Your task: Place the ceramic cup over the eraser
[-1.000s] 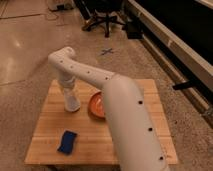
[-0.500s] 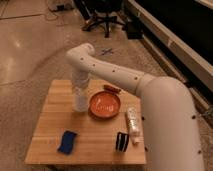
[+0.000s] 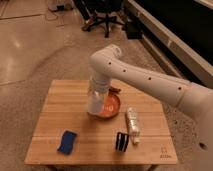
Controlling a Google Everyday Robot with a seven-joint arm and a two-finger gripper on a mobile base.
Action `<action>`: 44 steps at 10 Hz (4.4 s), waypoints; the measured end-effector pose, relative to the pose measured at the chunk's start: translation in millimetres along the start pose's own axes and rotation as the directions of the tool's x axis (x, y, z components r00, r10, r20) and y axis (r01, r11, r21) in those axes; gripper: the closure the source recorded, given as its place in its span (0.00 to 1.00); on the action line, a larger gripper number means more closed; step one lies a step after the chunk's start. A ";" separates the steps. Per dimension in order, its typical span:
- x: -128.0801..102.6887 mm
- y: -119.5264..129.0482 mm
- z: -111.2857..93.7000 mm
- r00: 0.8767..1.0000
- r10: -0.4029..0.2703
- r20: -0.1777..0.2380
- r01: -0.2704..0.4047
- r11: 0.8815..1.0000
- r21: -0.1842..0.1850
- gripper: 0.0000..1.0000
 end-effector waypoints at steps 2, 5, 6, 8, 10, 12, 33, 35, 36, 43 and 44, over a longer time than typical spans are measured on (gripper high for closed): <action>-4.2 31.2 -27.4 0.999 0.036 -0.018 -0.036 0.999 0.010 1.00; -9.7 70.0 -60.4 0.997 0.075 -0.035 -0.075 0.997 -0.007 1.00; -11.0 79.9 -69.3 0.996 0.082 -0.042 -0.083 0.996 -0.015 1.00; -15.5 97.9 -87.2 0.994 0.093 -0.058 -0.095 0.995 -0.032 1.00; -20.2 110.6 -98.3 0.993 0.099 -0.069 -0.102 0.994 -0.049 1.00; -33.7 126.2 -103.6 0.993 0.098 -0.065 -0.103 0.991 -0.082 1.00; -71.7 167.6 -9.2 0.986 0.165 -0.030 -0.167 0.964 -0.206 0.69; -66.6 172.2 9.1 0.983 0.181 -0.044 -0.186 0.964 -0.193 0.46; -64.6 175.4 14.7 0.981 0.188 -0.048 -0.193 0.963 -0.190 0.36; -54.8 172.9 29.5 0.980 0.185 -0.070 -0.195 0.966 -0.171 0.20; -54.8 174.4 29.6 0.980 0.186 -0.070 -0.196 0.965 -0.173 0.20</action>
